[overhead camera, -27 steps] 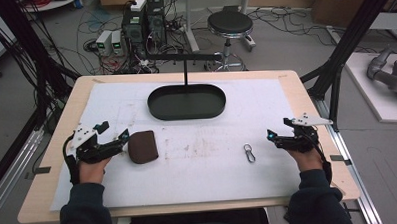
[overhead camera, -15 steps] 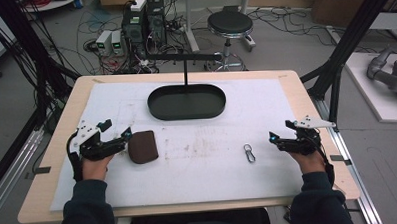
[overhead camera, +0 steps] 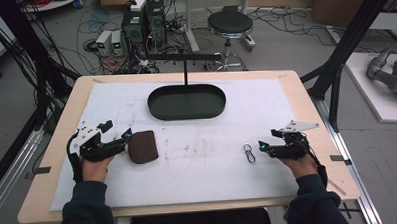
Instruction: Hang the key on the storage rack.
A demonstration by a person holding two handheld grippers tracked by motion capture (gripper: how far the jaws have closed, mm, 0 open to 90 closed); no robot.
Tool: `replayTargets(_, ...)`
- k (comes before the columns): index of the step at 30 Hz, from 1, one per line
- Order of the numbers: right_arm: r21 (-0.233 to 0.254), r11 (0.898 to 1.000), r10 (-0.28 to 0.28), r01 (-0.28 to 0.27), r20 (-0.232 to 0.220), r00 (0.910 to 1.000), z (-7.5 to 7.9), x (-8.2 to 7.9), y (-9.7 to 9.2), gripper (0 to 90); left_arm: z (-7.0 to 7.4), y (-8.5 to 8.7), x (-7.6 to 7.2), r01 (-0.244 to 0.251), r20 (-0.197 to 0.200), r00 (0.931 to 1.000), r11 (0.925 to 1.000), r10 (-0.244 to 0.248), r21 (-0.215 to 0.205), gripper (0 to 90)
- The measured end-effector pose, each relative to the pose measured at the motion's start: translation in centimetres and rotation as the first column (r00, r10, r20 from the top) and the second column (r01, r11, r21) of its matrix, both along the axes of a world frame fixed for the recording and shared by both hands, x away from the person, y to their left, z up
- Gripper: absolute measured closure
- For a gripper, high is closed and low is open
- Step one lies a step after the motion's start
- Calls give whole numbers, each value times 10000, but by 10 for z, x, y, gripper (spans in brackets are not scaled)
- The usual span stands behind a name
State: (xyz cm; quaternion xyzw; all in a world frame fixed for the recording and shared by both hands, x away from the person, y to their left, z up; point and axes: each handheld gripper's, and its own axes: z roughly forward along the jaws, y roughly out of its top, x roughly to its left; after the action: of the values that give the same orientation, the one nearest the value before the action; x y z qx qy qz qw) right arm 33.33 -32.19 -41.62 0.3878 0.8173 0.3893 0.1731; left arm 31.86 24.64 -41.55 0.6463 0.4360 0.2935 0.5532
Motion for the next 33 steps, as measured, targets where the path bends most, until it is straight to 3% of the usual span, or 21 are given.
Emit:
replayTargets(1, -273, 9983, 513, -523, -370, 9980, -4, 2, 9, 374, 0, 1, 0, -16, -8, 10000, 10000, 16, -2, 190)
replayTargets(2, -273, 9983, 513, -523, -370, 9980, -4, 2, 9, 374, 0, 1, 0, -17, -21, 10000, 10000, 17, 7, 190)
replayTargets(3, -449, 9934, 1022, -1054, -678, 9924, -8, 4, 16, 400, -1, 2, 0, -28, -22, 10000, 10000, 28, 4, 192)
replayTargets(6, -543, 9892, 1302, -1359, -975, 9867, -12, 6, 21, 422, -1, 3, -1, -79, -71, 9999, 10000, 79, -32, 193)
replayTargets(7, -569, 9861, 1470, -1562, -1405, 9791, -15, 7, 23, 451, -2, 3, -1, -111, -99, 9999, 9999, 111, -3, 193)
replayTargets(8, -569, 9861, 1470, -1562, -1405, 9791, -15, 7, 23, 451, -2, 3, -1, -111, -99, 9999, 9999, 111, -3, 194)
replayTargets(9, -639, 9832, 1574, -1710, -1774, 9715, -18, 7, 25, 459, -2, 3, -2, -120, -117, 9999, 9999, 120, 34, 194)
replayTargets(11, -646, 9787, 1778, -1951, -2100, 9614, -21, 7, 27, 434, -1, 3, -2, -130, -97, 9999, 9999, 130, 9, 195)
replayTargets(14, -876, 9747, 1841, -2055, -2057, 9611, -20, 5, 30, 417, -1, 3, -3, -141, -99, 9999, 9999, 141, 19, 196)
replayTargets(16, -1498, 9652, 1867, -2145, -1796, 9659, -19, 2, 33, 482, -1, 3, -2, -128, -127, 9998, 9999, 128, 40, 197)
replayTargets(17, -1498, 9652, 1867, -2145, -1796, 9659, -19, 2, 33, 482, -1, 3, -2, -135, -142, 9998, 9999, 135, 41, 197)
replayTargets(18, -1626, 9653, 1740, -2043, -1824, 9677, -18, 2, 33, 523, -2, 4, -2, -141, -146, 9998, 9999, 142, 48, 197)
replayTargets(19, -1745, 9653, 1596, -1942, -1943, 9679, -16, 3, 32, 619, -2, 4, -2, -142, -141, 9998, 9999, 143, 38, 197)
replayTargets(20, -1745, 9653, 1596, -1942, -1943, 9679, -16, 3, 32, 619, -2, 4, -2, -142, -141, 9998, 9999, 143, 38, 197)
replayTargets(21, -1740, 9666, 1537, -1883, -1947, 9688, -16, 3, 29, 679, -2, 5, -2, -158, -153, 9998, 9999, 158, 10, 197)
replayTargets(26, -1734, 9658, 1587, -1926, -1918, 9685, -16, 4, 29, 683, -2, 6, -2, -207, -157, 9997, 9998, 207, 13, 199)
replayTargets(28, -2027, 9575, 1703, -2053, -1775, 9693, -15, 2, 31, 684, -2, 6, -2, -211, -155, 9997, 9998, 211, 22, 199)
replayTargets(31, -2647, 9364, 2008, -2305, -1348, 9703, -14, -1, 36, 685, -2, 5, -2, -202, -180, 9996, 9998, 202, 15, 200)
replayTargets(33, -2656, 9344, 2087, -2372, -1313, 9691, -13, -1, 35, 687, -2, 5, -2, -197, -185, 9996, 9998, 197, 16, 200)
